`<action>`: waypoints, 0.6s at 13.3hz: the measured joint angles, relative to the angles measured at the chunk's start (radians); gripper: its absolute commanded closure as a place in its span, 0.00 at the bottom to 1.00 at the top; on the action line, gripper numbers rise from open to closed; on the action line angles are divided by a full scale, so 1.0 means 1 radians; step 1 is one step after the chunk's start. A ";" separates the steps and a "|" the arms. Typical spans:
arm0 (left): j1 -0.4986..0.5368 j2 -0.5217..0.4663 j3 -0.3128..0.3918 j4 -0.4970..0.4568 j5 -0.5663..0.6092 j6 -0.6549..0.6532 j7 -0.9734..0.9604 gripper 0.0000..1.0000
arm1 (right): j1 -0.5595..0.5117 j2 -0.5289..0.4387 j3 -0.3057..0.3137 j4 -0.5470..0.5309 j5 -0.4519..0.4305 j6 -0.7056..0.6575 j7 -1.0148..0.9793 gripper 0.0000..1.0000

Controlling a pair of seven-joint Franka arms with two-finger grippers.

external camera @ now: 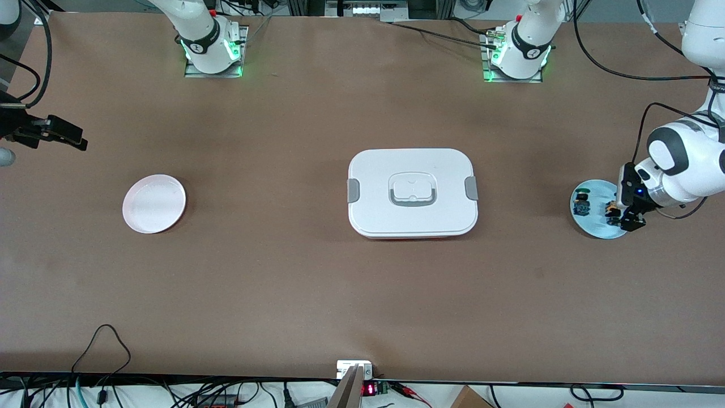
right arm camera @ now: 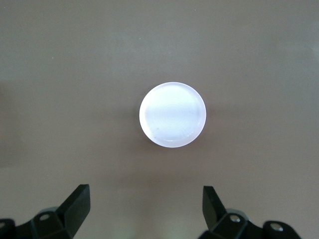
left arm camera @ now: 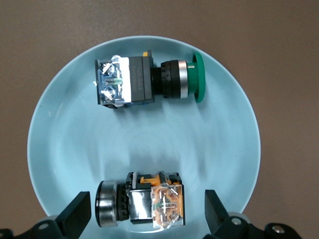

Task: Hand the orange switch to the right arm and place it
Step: 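Lower the left gripper and grasp the orange-black switch, then lift the orange switch with the left gripper toward the white box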

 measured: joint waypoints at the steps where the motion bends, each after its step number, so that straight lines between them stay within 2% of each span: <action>1: 0.000 0.002 0.000 0.001 -0.001 0.000 0.000 0.09 | 0.000 0.000 0.000 0.000 0.000 0.000 0.000 0.00; 3: 0.000 0.008 0.000 0.005 -0.006 0.001 0.000 0.10 | 0.000 0.000 0.000 0.000 0.000 0.000 0.000 0.00; 5: 0.002 0.018 0.000 0.013 -0.008 0.001 0.000 0.18 | 0.000 0.000 0.000 0.000 0.000 0.000 0.000 0.00; 6: 0.003 0.025 0.000 0.017 -0.008 0.001 0.000 0.35 | 0.000 0.000 0.000 0.000 0.000 0.000 0.000 0.00; 7: 0.004 0.030 0.000 0.019 -0.008 0.002 0.000 0.58 | 0.000 0.000 0.000 0.000 0.000 0.000 0.000 0.00; 8: 0.004 0.034 0.000 0.022 -0.008 0.002 0.000 0.75 | 0.000 0.000 0.000 0.000 0.000 0.000 0.000 0.00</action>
